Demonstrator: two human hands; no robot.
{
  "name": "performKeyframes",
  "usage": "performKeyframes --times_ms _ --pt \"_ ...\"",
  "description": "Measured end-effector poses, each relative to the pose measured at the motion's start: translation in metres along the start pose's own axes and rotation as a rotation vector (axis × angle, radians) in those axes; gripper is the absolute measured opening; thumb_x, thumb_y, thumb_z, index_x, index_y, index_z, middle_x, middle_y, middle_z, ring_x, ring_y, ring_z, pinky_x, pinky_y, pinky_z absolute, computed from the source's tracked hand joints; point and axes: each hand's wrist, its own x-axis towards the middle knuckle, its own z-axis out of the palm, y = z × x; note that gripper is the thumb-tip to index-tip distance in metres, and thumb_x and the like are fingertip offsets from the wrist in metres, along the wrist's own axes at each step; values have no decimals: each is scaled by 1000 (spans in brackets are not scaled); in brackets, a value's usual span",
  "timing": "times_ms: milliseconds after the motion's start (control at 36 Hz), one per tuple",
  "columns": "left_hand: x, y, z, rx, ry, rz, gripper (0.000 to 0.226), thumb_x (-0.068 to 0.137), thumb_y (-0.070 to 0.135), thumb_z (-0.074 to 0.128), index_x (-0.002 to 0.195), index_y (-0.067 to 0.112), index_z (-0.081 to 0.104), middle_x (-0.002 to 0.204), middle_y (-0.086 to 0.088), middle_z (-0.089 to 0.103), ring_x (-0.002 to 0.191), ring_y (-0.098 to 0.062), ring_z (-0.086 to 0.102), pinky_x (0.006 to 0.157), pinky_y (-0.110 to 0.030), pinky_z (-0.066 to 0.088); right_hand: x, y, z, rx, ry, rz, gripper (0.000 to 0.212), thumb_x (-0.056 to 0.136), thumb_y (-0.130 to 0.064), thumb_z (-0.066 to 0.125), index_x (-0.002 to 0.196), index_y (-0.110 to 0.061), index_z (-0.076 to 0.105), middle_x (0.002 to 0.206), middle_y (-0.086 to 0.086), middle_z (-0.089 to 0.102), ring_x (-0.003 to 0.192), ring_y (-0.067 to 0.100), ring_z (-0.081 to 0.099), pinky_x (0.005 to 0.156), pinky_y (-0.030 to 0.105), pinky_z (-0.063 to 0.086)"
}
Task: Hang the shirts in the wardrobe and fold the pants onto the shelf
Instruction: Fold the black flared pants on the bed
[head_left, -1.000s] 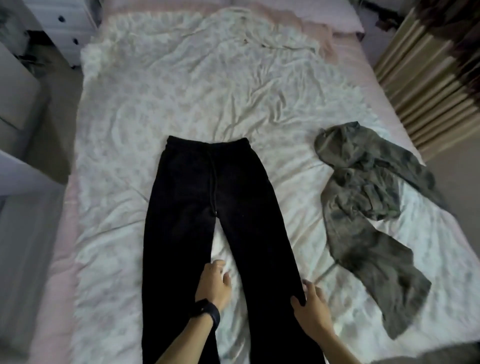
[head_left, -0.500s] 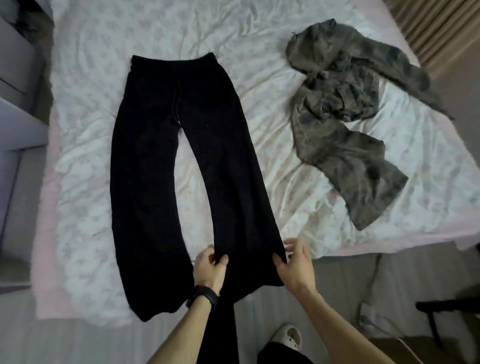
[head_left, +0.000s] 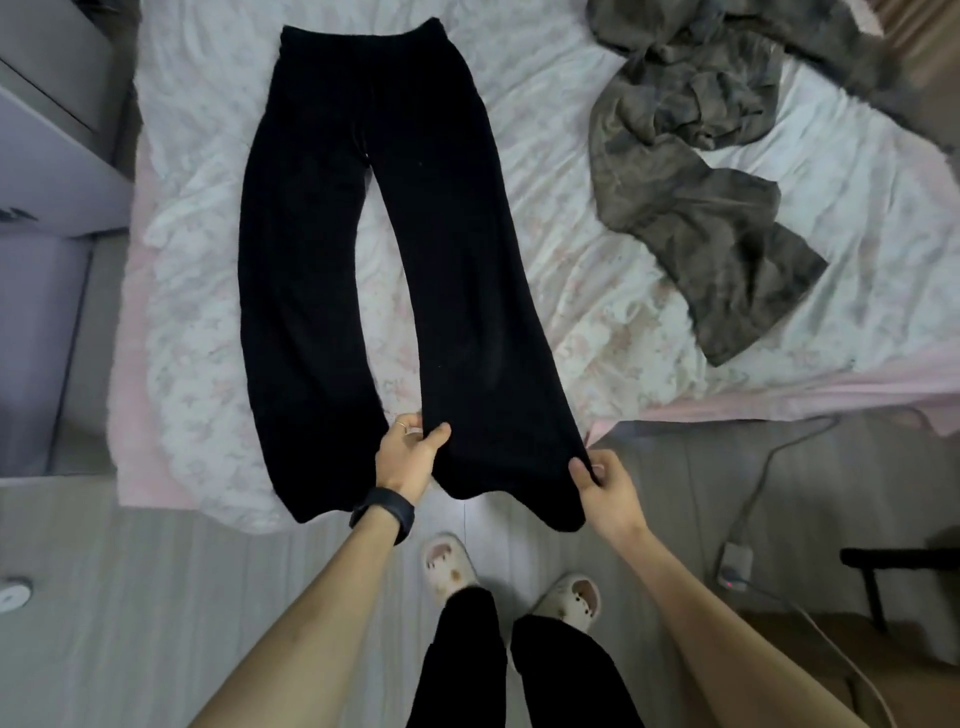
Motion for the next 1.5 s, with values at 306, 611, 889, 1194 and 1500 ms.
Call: performKeyframes --times_ms 306,611,889,1194,1500 --pt "-10 -53 -14 54 -285 -107 15 94 20 69 107 17 73 97 11 75 82 6 69 65 -6 47 -22 12 21 -156 13 -136 62 87 -24 76 115 -48 27 108 -27 54 91 -8 60 67 14 48" --pt "-42 -83 -30 78 -323 -137 12 96 29 66 102 22 74 99 14 75 88 7 68 65 -5 46 -59 42 29 -39 239 -74 26 98 -29 65 112 -35 44 99 -19 62 83 -11 63 62 6 48" --pt "-59 -101 -40 25 -220 -145 34 92 24 72 114 23 45 101 -9 73 99 -20 69 85 -29 54 -87 51 5 320 192 18 32 101 -6 57 118 -34 57 98 4 75 87 20 75 76 29 62" --pt "-86 -101 -37 52 -274 -17 52 79 -10 68 108 33 56 117 0 61 87 -13 69 66 -14 53 -97 29 6 -148 161 -164 48 85 -9 78 128 -25 64 116 -10 57 100 3 62 90 17 52" --pt "-92 -100 -35 357 -240 265 50 82 2 73 119 28 51 123 6 38 94 -14 63 82 -29 58 -100 35 10 -473 354 -399 17 94 -26 72 101 -11 76 110 1 59 91 14 60 78 16 43"
